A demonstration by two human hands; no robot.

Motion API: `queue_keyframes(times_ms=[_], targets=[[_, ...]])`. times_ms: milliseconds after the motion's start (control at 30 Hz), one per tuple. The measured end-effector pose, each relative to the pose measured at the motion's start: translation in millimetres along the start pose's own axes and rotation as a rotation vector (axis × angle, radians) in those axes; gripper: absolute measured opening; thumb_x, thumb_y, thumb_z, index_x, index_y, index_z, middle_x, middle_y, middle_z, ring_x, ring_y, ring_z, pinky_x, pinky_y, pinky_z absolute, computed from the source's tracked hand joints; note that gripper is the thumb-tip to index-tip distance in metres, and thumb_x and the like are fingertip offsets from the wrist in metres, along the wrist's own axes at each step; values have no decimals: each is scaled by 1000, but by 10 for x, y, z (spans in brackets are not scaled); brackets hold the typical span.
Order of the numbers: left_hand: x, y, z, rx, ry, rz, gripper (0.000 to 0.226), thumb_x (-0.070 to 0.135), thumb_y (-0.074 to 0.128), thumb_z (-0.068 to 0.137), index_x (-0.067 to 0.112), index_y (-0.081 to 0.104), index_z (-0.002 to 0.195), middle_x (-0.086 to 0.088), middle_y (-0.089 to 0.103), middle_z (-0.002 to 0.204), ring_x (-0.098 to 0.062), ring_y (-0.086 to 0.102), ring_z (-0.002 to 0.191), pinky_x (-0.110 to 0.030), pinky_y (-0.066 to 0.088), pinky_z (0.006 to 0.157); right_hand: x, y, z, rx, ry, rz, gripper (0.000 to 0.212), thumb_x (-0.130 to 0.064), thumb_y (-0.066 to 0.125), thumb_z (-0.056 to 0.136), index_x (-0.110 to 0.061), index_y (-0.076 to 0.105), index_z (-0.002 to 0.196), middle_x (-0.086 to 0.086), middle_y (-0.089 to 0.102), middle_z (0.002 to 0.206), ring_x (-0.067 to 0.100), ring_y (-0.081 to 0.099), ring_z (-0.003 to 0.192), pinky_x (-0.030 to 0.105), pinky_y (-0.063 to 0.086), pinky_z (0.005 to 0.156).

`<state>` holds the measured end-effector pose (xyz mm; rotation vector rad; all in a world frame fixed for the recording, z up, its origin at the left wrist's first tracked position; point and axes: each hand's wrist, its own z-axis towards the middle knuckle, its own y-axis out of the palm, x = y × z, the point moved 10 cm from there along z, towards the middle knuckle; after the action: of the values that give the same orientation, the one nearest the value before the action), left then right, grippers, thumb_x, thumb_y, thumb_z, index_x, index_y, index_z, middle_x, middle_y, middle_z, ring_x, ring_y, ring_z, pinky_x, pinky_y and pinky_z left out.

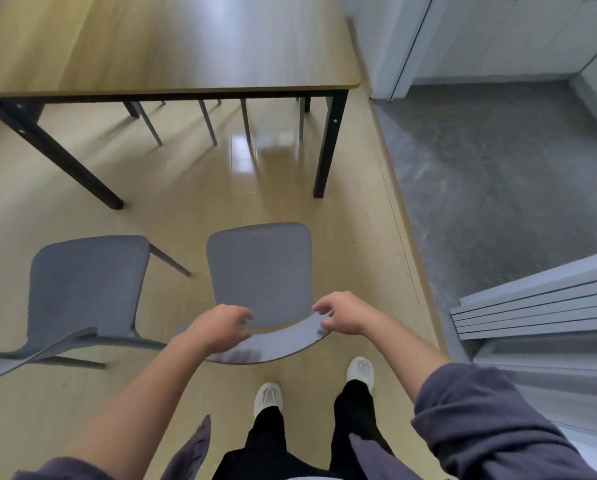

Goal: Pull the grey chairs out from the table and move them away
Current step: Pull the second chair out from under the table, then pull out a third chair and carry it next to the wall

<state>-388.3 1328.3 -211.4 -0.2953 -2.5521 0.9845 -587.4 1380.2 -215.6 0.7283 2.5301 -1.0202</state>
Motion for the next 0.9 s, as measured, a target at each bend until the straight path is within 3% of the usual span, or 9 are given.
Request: queue_keyframes(times_ms=[167, 300, 400, 467, 567, 633, 767, 900], targets=[[570, -298, 165, 217, -40, -305, 33, 28, 54, 93, 20, 60, 125, 2, 70, 115, -12, 65, 102, -31, 53, 88, 461, -614, -106, 91, -41, 163, 42, -11, 56, 88, -13, 59, 131, 6, 64, 129, 16, 62, 114, 24, 45, 98], [1241, -407, 388, 312, -61, -471, 30, 25, 54, 94, 20, 62, 123, 4, 70, 111, -9, 62, 94, -24, 48, 82, 995, -1207, -294, 135, -55, 234, 39, -8, 58, 90, -9, 60, 128, 7, 65, 126, 15, 62, 114, 18, 44, 94], [1848, -583, 621, 395, -30, -572, 27, 24, 56, 94, 19, 65, 119, 4, 71, 108, -7, 61, 90, -21, 43, 79, 1459, -1762, -443, 194, -34, 325, 37, -10, 57, 91, -11, 60, 128, 5, 66, 122, 15, 63, 108, 22, 47, 92], [2232, -748, 748, 445, -6, -720, 25, 22, 57, 93, 18, 67, 116, 3, 73, 105, -10, 65, 91, -24, 48, 83, 1712, -2148, -527, 261, -34, 417, 35, -9, 57, 91, -13, 62, 125, 4, 68, 120, 13, 63, 105, 24, 48, 94], [2727, -1006, 879, 450, 70, -1058, 24, 16, 52, 96, 18, 63, 118, 4, 73, 103, -13, 71, 91, -29, 52, 84, 1938, -2655, -637, 365, -55, 704, 29, -6, 56, 92, -15, 63, 119, 4, 70, 115, 14, 65, 100, 21, 49, 86], [2949, -1168, 1003, 438, 72, -1272, 25, 16, 48, 98, 19, 62, 120, 2, 74, 105, -15, 72, 90, -29, 54, 82, 2066, -2896, -659, 390, -59, 983, 24, -6, 51, 95, -16, 64, 112, 5, 71, 112, 19, 68, 100, 31, 51, 86], [3285, -1429, 1428, 354, 32, -1705, 26, 14, 41, 101, 13, 64, 110, -3, 76, 97, -19, 72, 83, -33, 54, 78, 2275, -3271, -493, 365, -89, 1564, 23, -7, 44, 97, -11, 64, 107, 6, 74, 100, 21, 72, 89, 36, 55, 81], [3566, -1611, 2028, 198, -86, -2086, 23, 16, 41, 99, 11, 64, 101, -1, 74, 85, -18, 66, 82, -34, 51, 81, 2493, -3622, -127, 306, -10, 2001, 21, -8, 45, 94, -12, 64, 101, 3, 75, 85, 16, 72, 72, 31, 59, 69]])
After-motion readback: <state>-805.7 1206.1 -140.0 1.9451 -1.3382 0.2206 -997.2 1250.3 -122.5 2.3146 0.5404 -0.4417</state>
